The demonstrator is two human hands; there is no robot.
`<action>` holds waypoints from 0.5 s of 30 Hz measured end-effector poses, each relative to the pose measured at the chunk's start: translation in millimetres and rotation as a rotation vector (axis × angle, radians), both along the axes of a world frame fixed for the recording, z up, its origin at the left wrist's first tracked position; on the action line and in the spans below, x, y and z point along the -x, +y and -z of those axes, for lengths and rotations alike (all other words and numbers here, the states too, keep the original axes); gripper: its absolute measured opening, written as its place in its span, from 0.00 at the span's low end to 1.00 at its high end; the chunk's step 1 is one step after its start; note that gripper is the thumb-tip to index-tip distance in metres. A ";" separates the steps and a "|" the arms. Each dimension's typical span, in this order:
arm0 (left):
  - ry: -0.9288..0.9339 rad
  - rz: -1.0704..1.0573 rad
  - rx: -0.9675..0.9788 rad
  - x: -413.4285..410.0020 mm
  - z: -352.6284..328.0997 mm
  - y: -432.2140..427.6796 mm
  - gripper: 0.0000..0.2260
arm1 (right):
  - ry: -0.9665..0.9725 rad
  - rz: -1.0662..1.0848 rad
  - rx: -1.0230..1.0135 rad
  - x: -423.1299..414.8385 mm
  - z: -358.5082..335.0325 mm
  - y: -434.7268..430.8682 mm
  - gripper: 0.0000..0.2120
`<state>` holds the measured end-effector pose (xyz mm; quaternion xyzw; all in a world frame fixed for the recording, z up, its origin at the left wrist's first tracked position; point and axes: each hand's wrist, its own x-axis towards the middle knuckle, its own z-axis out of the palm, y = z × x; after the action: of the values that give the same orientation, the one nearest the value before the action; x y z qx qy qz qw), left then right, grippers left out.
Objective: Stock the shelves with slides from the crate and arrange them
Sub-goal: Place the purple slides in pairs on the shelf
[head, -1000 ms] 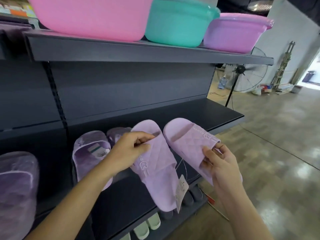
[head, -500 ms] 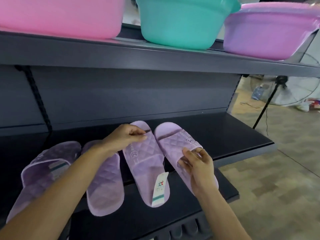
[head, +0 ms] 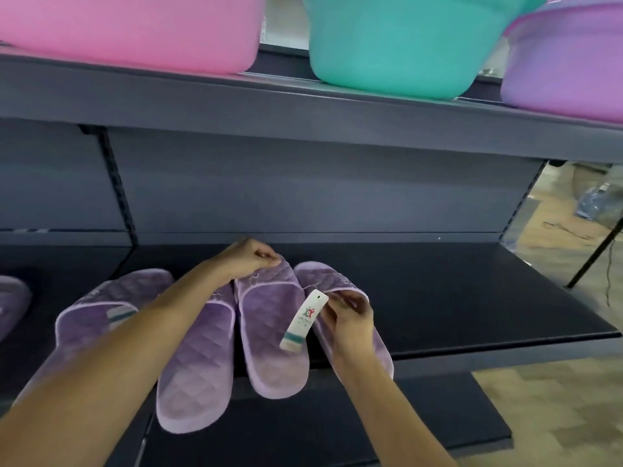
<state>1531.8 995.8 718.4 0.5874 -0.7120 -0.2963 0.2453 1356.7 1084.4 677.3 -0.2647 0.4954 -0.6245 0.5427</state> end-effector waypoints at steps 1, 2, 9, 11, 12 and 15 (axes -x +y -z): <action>-0.037 0.003 0.028 1.3 3.1 -0.3 0.10 | -0.068 -0.043 -0.010 2.0 -1.6 2.2 0.09; -0.050 -0.001 0.047 2.5 6.4 -0.9 0.10 | -0.094 -0.080 -0.028 3.7 -3.2 5.9 0.10; -0.063 -0.024 0.156 -1.0 10.0 10.1 0.12 | 0.060 -0.241 0.047 18.5 -3.5 20.7 0.08; -0.066 -0.036 0.134 -3.2 10.6 18.6 0.15 | 0.171 -0.254 0.059 21.1 -1.6 24.4 0.08; -0.064 -0.037 0.113 -3.7 10.5 24.2 0.17 | 0.198 -0.263 0.073 22.2 -1.2 27.1 0.09; -0.046 -0.005 0.108 -4.1 8.2 42.8 0.21 | 0.378 -0.250 0.173 23.7 -7.7 40.0 0.13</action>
<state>1535.9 1038.6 710.2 0.5816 -0.7310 -0.2434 0.2610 1333.0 1124.4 685.1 -0.4816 0.4961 -0.5320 0.4888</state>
